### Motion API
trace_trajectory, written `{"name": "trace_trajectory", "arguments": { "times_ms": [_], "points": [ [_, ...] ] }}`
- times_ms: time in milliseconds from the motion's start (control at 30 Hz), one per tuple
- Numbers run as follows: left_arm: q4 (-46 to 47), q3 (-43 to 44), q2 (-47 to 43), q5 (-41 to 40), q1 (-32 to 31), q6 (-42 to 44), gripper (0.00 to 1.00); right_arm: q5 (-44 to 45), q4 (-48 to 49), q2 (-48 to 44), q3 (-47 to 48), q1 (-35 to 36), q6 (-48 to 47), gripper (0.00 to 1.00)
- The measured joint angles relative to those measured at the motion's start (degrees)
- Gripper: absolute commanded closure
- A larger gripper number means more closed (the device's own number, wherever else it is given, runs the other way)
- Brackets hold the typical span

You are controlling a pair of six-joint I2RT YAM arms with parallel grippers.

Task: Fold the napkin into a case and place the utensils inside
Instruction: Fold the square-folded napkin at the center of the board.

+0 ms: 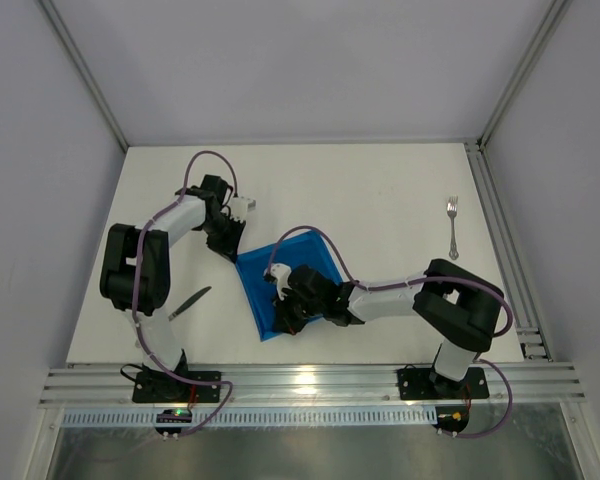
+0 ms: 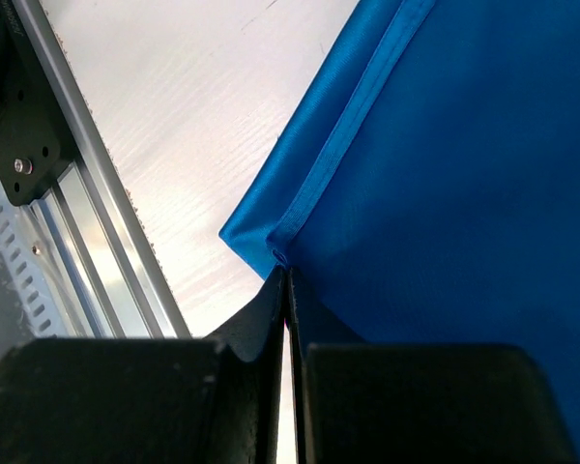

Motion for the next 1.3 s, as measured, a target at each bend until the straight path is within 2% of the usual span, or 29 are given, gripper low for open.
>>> {"name": "trace_trajectory", "arguments": {
  "times_ms": [300,567,700,833,967,1167,1300],
  "points": [
    [-1.9,0.5,-1.7,0.2,0.0,1.5,0.86,0.9,0.3,0.2,0.3,0.2,0.5,0.96],
    [-3.5,1.2,-7.4,4.2,0.0,3.9,0.82,0.9,1.4,1.1,0.7,0.2,1.2,0.96],
    [-3.6,1.4,-7.8,6.0,-0.2,4.2,0.71,0.9,2.3,1.1,0.7,0.3,1.3,0.96],
    [-3.2,1.2,-7.5,5.9,-1.9,3.3,0.69,0.9,2.9,1.1,0.7,0.8,1.3,0.96],
    [-2.0,0.2,-6.6,5.6,-4.5,2.5,0.70,1.2,3.2,1.5,0.7,1.9,1.3,0.96],
    [-0.5,-0.8,-3.9,3.5,-5.5,1.4,0.80,1.9,3.9,3.4,0.9,2.1,1.5,0.93],
    [0.4,-1.8,-1.8,1.3,-5.5,1.4,0.83,1.9,4.5,3.6,0.9,2.1,1.7,0.91]
  ]
}}
